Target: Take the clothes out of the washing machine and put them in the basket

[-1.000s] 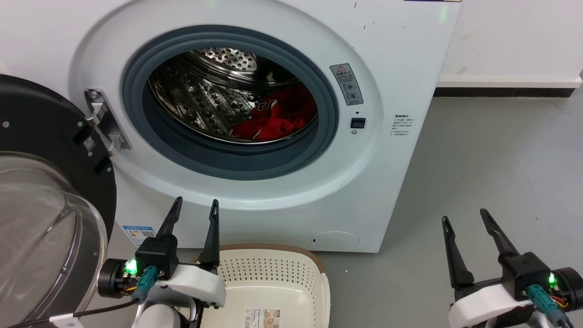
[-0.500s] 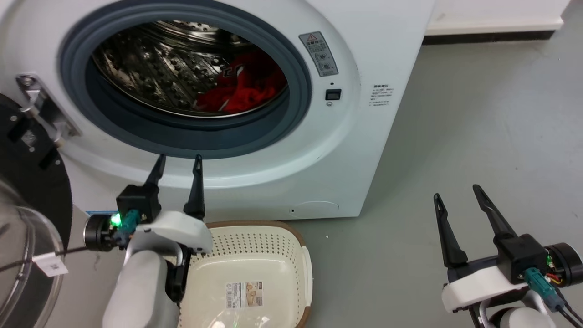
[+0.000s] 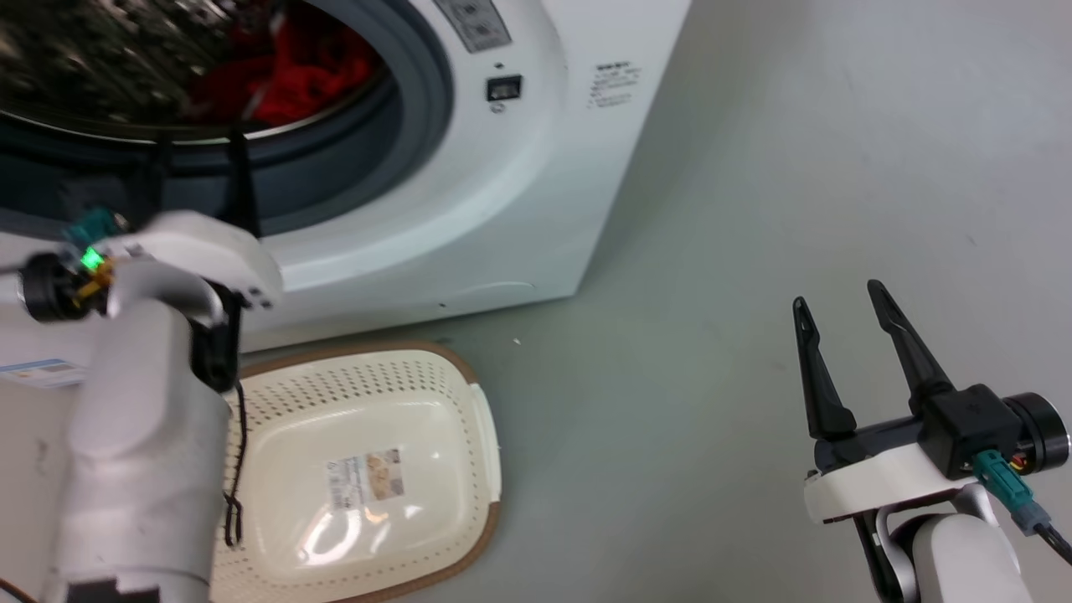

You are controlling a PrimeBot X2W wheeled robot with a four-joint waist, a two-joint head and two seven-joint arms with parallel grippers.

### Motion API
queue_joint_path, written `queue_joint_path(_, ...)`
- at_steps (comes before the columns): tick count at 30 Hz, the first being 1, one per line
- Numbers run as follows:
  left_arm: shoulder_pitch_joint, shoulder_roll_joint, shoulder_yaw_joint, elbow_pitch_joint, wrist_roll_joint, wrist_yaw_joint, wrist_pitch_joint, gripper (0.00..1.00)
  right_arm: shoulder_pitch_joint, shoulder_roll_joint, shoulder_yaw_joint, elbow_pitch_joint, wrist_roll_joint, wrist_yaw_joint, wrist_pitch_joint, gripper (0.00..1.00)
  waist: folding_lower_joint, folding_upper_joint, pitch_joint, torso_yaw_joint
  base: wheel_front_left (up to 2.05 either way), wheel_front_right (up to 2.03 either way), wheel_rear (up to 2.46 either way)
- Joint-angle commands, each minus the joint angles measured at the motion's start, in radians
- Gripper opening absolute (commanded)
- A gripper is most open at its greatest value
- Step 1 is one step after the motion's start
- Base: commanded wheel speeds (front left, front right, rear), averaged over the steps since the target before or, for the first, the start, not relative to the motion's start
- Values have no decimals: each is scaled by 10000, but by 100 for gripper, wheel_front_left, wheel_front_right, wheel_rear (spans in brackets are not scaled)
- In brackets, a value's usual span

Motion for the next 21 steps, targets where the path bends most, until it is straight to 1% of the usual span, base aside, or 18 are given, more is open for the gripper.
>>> queue_joint_path(1,-256,96,55,98,-71,-61,73,100,-180,27,25,35,60,-7,-74,100,-2,0,634,-602,0,0,0)
queue_joint_path(2,-499,210,106,246,-115,-71,149,100,-245,30,41,67,114,-7,-98,100,-2,0,758,-711,0,0,0)
queue_joint_path(3,-1293,588,179,684,-240,-141,544,100,-368,28,133,205,290,-8,-191,100,-2,0,1139,-1026,0,0,0)
queue_joint_path(11,-3348,1616,253,1877,-518,-299,1814,100,-730,28,486,405,754,-8,-280,100,-2,0,1859,-1768,0,0,0)
queue_joint_path(18,-5081,2081,-77,2428,-503,-374,3247,100,-866,27,629,202,1091,-8,-272,100,-2,0,2391,-2150,0,0,0)
queue_joint_path(21,-5760,2272,-284,2637,-420,-407,4123,100,-907,27,749,142,1228,-8,-273,100,-2,0,2649,-2325,0,0,0)
